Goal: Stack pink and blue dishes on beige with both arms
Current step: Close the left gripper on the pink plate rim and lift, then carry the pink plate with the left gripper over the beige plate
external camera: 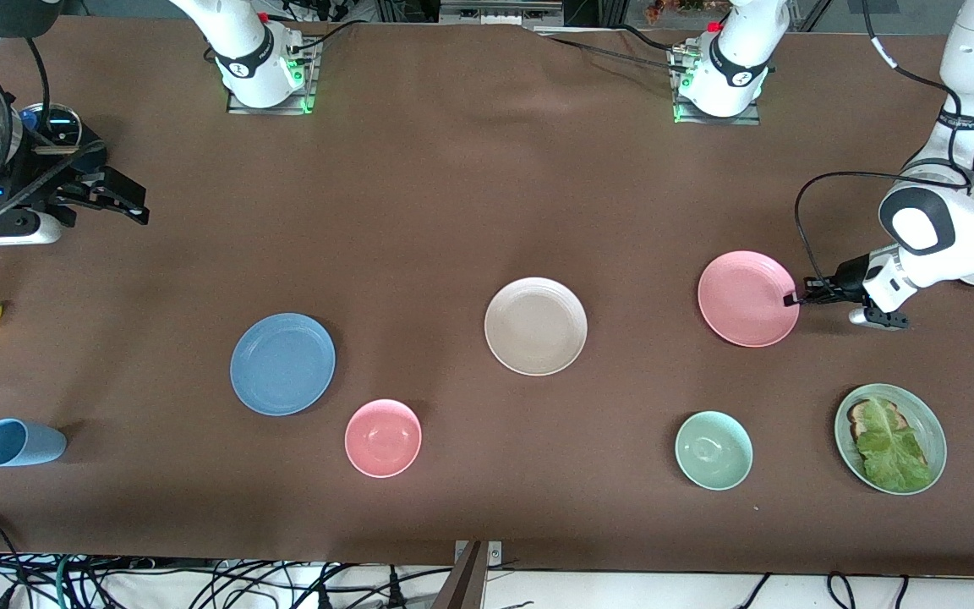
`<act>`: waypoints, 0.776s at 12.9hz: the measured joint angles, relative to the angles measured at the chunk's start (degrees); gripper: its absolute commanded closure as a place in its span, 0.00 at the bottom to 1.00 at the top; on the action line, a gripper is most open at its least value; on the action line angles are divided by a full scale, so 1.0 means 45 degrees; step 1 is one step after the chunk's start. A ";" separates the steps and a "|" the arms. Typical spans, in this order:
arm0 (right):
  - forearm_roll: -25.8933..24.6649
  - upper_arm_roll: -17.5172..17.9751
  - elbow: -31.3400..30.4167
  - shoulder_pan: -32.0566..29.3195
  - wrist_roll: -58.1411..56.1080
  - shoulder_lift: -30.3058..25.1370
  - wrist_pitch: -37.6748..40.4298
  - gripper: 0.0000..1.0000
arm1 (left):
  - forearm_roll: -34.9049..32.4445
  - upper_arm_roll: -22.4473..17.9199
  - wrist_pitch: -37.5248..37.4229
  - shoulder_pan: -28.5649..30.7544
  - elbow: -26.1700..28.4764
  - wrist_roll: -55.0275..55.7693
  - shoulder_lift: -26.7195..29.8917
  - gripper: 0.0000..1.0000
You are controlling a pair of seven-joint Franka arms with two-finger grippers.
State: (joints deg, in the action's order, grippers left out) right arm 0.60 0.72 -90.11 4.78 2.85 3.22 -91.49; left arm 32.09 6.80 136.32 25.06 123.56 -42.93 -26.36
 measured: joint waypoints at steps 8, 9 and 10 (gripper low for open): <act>0.0000 -0.0001 0.0000 0.0000 0.0000 0.0000 0.0000 0.00 | 0.0000 0.0607 -0.1527 -0.0781 -0.0146 0.2726 0.1814 1.00; 0.0000 -0.0001 0.0000 0.0000 0.0000 0.0000 0.0000 0.00 | 0.0000 0.0894 -0.1608 -0.0904 -0.0135 0.3375 0.2070 1.00; 0.0000 -0.0001 0.0000 0.0000 0.0000 0.0000 0.0000 0.00 | 0.0000 0.1265 -0.1635 -0.0967 -0.0121 0.4080 0.2234 1.00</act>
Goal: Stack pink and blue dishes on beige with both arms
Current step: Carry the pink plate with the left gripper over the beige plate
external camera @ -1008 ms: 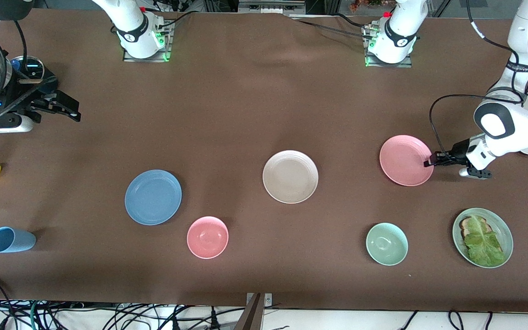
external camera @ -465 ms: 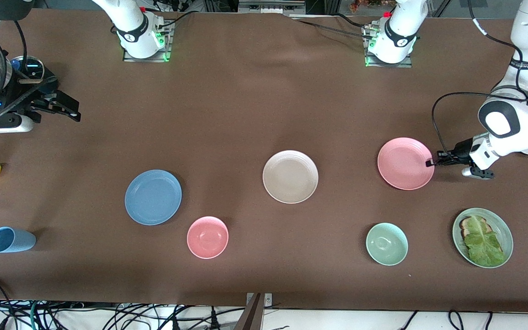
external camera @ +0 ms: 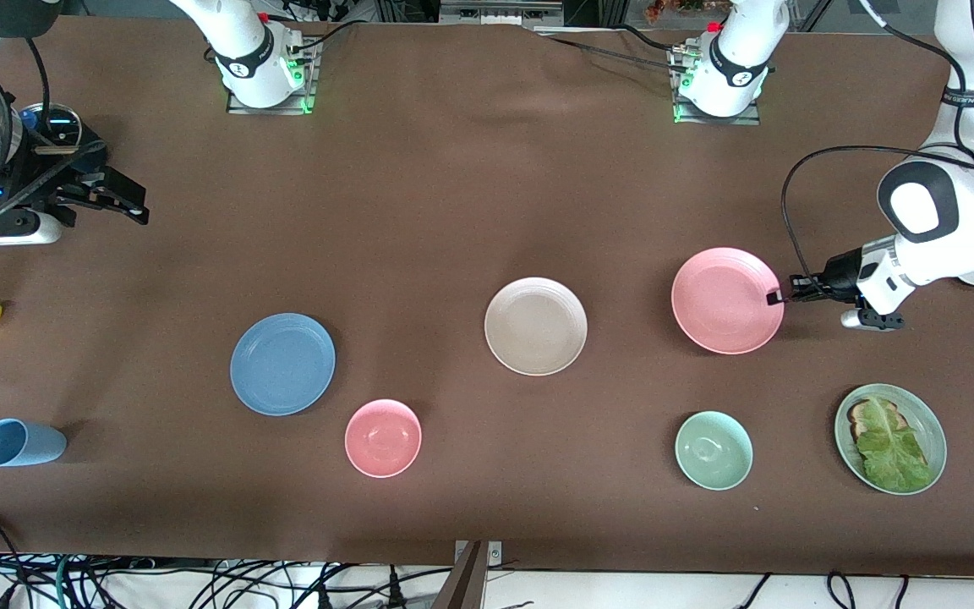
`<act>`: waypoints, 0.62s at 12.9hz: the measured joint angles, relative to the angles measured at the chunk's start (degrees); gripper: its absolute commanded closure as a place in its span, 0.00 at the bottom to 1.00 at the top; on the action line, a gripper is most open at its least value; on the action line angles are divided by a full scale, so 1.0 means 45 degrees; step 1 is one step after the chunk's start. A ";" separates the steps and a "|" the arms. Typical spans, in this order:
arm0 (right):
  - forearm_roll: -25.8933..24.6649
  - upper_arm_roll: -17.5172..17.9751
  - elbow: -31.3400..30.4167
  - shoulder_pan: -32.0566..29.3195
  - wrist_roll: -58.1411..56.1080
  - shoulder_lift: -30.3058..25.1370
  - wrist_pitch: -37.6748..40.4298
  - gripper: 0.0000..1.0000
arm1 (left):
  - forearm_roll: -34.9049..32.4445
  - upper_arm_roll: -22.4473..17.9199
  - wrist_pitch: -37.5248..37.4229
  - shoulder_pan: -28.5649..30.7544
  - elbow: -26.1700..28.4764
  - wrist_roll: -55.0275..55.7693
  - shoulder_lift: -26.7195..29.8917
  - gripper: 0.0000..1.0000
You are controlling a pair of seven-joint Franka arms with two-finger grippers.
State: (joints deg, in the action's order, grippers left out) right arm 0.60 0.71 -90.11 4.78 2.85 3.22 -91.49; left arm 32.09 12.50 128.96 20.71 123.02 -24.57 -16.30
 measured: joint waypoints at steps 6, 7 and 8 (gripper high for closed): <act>0.0000 -0.0013 0.0000 -0.0008 0.0000 0.0000 0.0001 0.00 | -0.1517 0.3185 0.0616 -0.0113 -0.0006 0.5940 0.0426 1.00; 0.0000 -0.0022 0.0000 -0.0009 0.0000 0.0000 0.0004 0.00 | -0.1681 0.3571 0.0693 -0.0120 -0.0006 0.6678 0.0480 1.00; 0.0000 -0.0032 0.0000 -0.0009 0.0000 0.0001 0.0006 0.00 | -0.1697 0.3855 0.0741 -0.0124 -0.0006 0.7191 0.0522 1.00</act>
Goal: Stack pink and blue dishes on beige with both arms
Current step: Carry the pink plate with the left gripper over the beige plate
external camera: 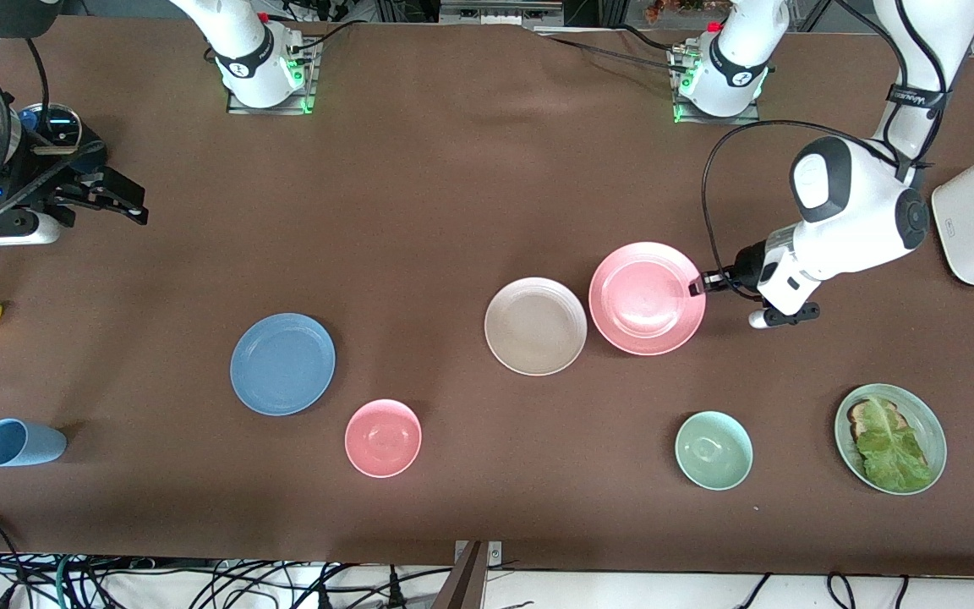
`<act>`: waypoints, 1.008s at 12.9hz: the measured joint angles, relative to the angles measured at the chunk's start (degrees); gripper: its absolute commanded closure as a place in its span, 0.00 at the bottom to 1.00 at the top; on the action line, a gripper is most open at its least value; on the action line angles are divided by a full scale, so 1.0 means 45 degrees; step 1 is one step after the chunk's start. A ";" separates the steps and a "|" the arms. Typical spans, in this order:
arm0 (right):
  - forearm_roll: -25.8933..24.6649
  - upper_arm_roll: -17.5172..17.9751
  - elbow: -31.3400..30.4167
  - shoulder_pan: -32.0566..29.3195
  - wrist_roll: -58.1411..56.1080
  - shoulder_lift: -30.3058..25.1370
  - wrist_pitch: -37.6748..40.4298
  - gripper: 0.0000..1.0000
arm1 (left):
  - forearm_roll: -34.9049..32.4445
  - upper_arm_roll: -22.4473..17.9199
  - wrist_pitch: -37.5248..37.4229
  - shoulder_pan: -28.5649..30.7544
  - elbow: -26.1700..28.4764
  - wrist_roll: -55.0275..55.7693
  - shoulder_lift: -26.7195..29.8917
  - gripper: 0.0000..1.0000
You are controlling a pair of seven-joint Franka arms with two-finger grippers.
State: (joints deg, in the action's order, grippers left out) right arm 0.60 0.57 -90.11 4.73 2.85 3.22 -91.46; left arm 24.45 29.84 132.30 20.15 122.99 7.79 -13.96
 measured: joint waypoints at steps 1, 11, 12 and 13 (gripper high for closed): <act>0.0000 -0.0012 0.0000 0.0000 0.0000 0.0000 0.0009 0.00 | -0.0024 0.0241 0.0088 -0.0002 0.0001 0.0439 0.0018 1.00; 0.0000 -0.0300 -0.0028 -0.0028 0.0001 0.0030 0.0072 0.00 | -0.4084 0.0878 0.2142 -0.2709 0.0101 0.7769 -0.0261 1.00; 0.0000 -0.0312 -0.0029 -0.0028 0.0001 0.0035 0.0072 0.00 | -0.4416 0.0877 0.2350 -0.2796 0.0114 0.8176 -0.0371 1.00; 0.0000 -0.0326 -0.0031 -0.0029 0.0001 0.0039 0.0072 0.00 | -0.4653 0.0872 0.2556 -0.2832 0.0118 0.8452 -0.0509 1.00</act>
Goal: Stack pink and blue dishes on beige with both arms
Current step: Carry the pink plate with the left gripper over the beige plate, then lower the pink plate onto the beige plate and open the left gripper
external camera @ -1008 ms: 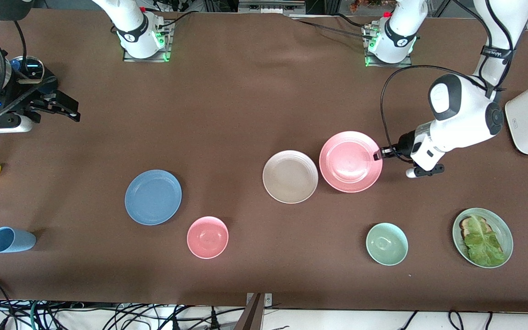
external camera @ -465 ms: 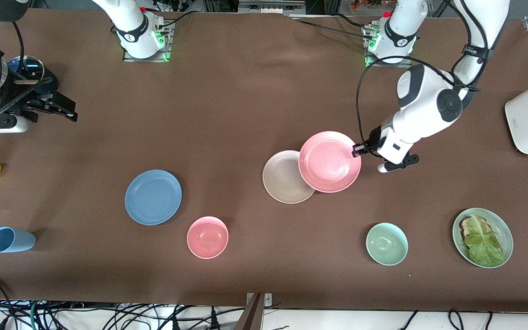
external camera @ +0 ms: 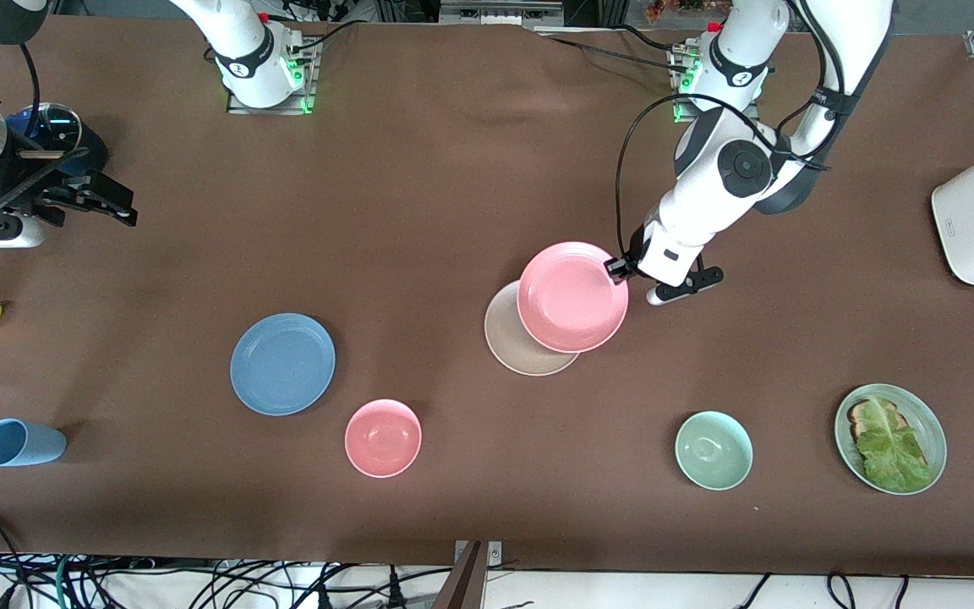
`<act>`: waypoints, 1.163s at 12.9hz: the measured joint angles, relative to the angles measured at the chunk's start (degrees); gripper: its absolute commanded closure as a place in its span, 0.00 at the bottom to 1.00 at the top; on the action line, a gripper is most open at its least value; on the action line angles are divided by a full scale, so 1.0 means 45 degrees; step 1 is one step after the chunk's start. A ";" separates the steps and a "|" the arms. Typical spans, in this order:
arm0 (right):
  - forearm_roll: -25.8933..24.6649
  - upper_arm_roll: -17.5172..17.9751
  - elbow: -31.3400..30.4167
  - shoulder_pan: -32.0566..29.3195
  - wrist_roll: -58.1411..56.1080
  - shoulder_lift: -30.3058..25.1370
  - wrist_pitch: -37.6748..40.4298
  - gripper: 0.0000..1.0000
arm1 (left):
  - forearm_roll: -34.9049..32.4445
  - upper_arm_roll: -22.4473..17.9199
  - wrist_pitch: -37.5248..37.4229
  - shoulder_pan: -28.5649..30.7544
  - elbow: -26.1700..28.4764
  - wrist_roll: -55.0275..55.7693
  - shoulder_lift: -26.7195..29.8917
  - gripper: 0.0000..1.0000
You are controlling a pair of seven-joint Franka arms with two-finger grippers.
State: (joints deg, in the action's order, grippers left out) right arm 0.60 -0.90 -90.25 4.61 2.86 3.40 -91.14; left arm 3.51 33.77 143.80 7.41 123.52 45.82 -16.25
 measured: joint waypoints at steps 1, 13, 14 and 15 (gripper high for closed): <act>0.0000 -0.0010 -0.0001 0.0000 0.0000 0.0002 0.0000 0.00 | -0.0244 -0.0001 0.0201 -0.0051 0.0003 0.0252 -0.0171 1.00; 0.0000 -0.0031 -0.0010 0.0000 0.0000 0.0004 0.0001 0.00 | -0.3655 -0.0012 0.0700 -0.1154 -0.0873 0.4460 -0.1625 0.78; 0.0000 -0.0031 -0.0011 0.0000 0.0000 0.0005 0.0001 0.00 | -0.3657 -0.0047 0.0703 -0.1153 -0.0997 0.4461 -0.1754 0.71; 0.0000 -0.0031 -0.0011 0.0000 0.0000 0.0006 0.0001 0.00 | -0.3666 -0.0092 0.0706 -0.1152 -0.1130 0.4460 -0.1879 0.65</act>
State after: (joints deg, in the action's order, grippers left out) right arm 0.60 -1.04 -90.30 4.60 2.86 3.42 -91.14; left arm -12.98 33.35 146.98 2.23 118.44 65.89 -24.70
